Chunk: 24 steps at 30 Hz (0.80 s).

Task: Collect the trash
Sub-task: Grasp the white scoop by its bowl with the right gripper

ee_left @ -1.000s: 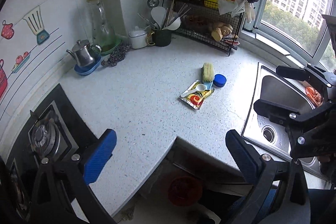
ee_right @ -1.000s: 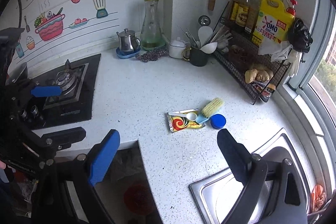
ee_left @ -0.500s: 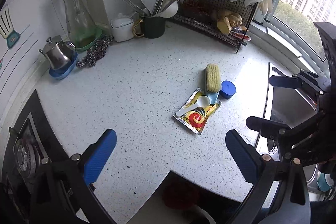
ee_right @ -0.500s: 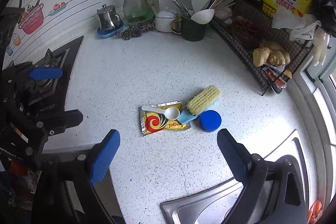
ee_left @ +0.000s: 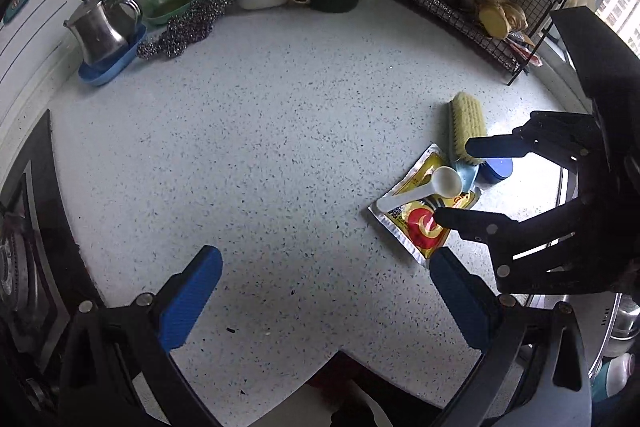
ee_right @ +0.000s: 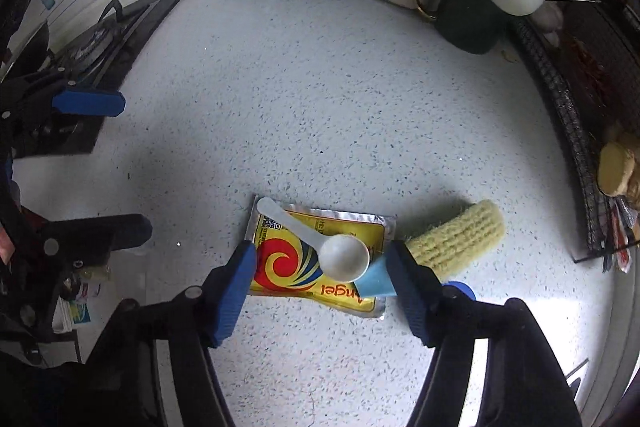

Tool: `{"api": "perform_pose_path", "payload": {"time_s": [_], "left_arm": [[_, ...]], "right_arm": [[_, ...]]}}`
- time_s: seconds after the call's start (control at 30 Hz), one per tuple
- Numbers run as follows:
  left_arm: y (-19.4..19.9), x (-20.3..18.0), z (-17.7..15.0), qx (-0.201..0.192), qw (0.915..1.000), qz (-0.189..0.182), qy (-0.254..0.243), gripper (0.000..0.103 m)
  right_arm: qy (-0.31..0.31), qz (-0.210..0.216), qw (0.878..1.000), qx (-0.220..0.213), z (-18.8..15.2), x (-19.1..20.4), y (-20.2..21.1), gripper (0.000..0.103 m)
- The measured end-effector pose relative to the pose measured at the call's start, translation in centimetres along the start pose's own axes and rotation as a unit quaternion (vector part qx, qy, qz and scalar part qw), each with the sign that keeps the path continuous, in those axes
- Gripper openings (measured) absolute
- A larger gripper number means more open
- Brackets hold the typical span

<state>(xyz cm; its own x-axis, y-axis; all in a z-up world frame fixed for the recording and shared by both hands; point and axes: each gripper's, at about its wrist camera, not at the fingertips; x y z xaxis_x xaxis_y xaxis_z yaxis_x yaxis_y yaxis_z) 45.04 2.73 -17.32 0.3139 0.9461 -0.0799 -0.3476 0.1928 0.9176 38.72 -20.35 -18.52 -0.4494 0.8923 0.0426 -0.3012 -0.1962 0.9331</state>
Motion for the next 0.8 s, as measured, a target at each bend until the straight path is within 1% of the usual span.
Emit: {"api": "perform_pose_path", "payload": {"time_s": [0.07, 0.2, 0.23, 0.33, 0.37, 0.4, 0.5, 0.63, 0.8], "left_arm": [[-0.7, 0.2, 0.0, 0.008, 0.9999, -0.002, 0.006, 0.103], [-1.7, 0.5, -0.2, 0.021, 0.9997, 0.000, 0.013, 0.103], [-1.9, 0.6, -0.4, 0.023, 0.9996, 0.000, 0.014, 0.103], [-2.1, 0.6, -0.8, 0.028, 0.9995, -0.001, 0.017, 0.103], [-2.1, 0.5, -0.9, 0.029, 0.9994, -0.001, 0.017, 0.103], [-2.1, 0.5, -1.0, 0.029, 0.9994, -0.002, 0.018, 0.103], [-1.9, 0.2, -1.1, 0.029, 0.9994, -0.003, 0.017, 0.103], [-1.2, -0.3, -0.9, 0.024, 0.9996, -0.005, 0.013, 0.103], [0.6, -0.9, -0.4, 0.010, 0.9998, -0.014, 0.004, 0.103]], "right_arm": [[0.012, 0.005, 1.000, 0.009, 0.4, -0.2, -1.1, 0.062], [0.039, 0.021, 0.998, 0.034, 0.6, 0.1, -2.9, 0.052], [0.049, 0.022, 0.998, 0.040, 0.6, 0.3, -3.3, 0.052], [0.070, 0.026, 0.996, 0.039, 0.8, 0.7, -3.3, 0.051], [0.075, 0.024, 0.996, 0.038, 0.9, 0.8, -3.3, 0.046], [0.079, 0.022, 0.996, 0.037, 0.9, 0.9, -3.2, 0.038], [0.084, 0.022, 0.996, 0.037, 0.9, 0.9, -2.9, 0.027], [0.069, 0.027, 0.997, 0.033, 0.4, 1.1, -2.2, 0.027], [0.028, 0.035, 0.999, 0.010, 0.0, 1.2, 0.4, 0.027]]}}
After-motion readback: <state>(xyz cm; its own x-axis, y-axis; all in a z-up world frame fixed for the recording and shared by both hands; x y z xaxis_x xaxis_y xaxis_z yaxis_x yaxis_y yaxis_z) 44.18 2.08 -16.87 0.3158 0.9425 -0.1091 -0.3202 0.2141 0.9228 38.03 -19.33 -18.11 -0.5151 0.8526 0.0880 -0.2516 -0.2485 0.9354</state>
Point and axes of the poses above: each gripper's, at about its wrist camera, not at the fingertips, and y roughly against the way its jaws point, x to its left, z to its top, and after that the axes turned 6 degrees about -y, right-handed
